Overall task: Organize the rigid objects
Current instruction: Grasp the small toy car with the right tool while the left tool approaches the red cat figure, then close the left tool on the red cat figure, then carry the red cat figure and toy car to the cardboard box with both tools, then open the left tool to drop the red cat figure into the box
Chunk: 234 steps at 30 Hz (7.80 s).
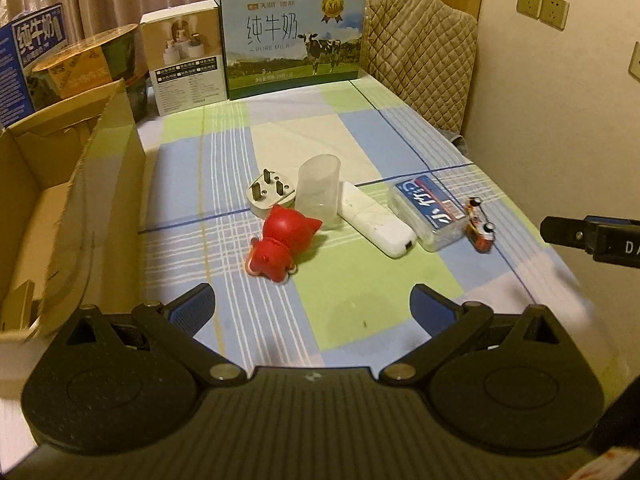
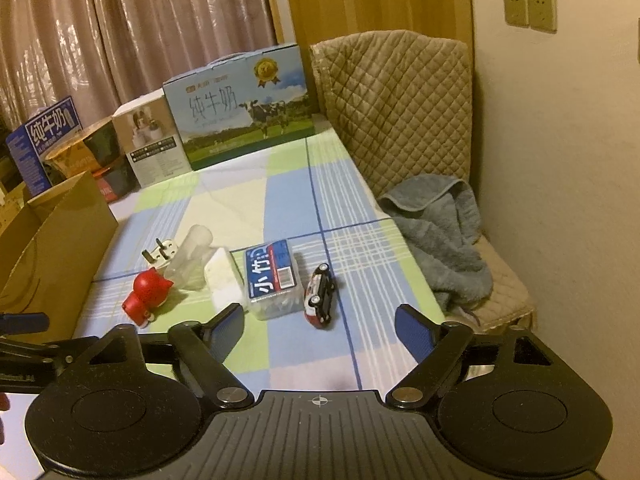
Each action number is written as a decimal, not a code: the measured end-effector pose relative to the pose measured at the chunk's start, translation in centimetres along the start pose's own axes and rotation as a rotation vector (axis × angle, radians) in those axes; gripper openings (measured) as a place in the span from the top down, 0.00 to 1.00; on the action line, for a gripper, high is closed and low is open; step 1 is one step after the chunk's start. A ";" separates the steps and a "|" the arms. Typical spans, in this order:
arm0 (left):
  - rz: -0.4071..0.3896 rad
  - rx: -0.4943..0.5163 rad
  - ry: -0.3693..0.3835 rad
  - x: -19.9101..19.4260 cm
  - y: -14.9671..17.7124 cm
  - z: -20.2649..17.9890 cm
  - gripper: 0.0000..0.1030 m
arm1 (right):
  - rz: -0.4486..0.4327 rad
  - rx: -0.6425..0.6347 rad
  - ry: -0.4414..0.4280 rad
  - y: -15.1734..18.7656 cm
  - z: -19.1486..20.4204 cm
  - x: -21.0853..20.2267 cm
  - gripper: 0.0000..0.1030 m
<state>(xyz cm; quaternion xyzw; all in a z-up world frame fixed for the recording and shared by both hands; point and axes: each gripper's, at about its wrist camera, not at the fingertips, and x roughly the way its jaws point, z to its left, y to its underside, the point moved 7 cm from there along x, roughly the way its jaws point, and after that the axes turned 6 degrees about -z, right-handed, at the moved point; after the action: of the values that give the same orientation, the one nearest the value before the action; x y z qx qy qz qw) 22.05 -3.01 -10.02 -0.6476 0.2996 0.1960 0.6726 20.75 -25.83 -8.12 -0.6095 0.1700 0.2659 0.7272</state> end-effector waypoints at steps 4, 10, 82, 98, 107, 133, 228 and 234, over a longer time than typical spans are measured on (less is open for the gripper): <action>-0.003 0.030 -0.005 2.4 -0.3 0.4 0.06 | 0.020 -0.014 -0.008 0.2 0.0 2.2 0.40; 0.003 0.050 -0.007 5.2 -1.1 1.5 0.13 | 0.035 -0.031 -0.020 0.2 -0.2 5.4 0.54; 0.031 0.266 0.051 5.8 2.6 0.0 0.37 | 0.117 -0.043 -0.028 2.7 1.3 9.3 0.80; 0.076 0.162 0.016 4.2 3.9 0.5 0.60 | 0.079 -0.040 -0.032 2.9 1.8 7.7 0.81; 0.054 0.060 0.009 0.1 4.5 1.0 0.60 | 0.072 -0.059 -0.074 4.0 4.6 3.5 0.81; -0.085 -0.070 -0.084 -12.7 1.5 7.1 0.60 | 0.016 -0.168 -0.231 2.7 16.6 -5.9 0.81; 0.000 -0.096 -0.211 -6.6 -1.3 28.9 0.59 | 0.104 -0.330 -0.460 0.5 38.5 7.0 0.81; -0.023 -0.092 -0.230 -7.0 -1.5 29.0 0.50 | 0.102 -0.328 -0.458 0.5 38.4 7.0 0.81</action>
<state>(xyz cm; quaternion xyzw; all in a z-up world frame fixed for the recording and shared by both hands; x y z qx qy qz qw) 22.15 26.44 -4.79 -0.6544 0.2037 0.2748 0.6743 23.12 13.03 -4.88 -0.6336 -0.0137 0.4569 0.6242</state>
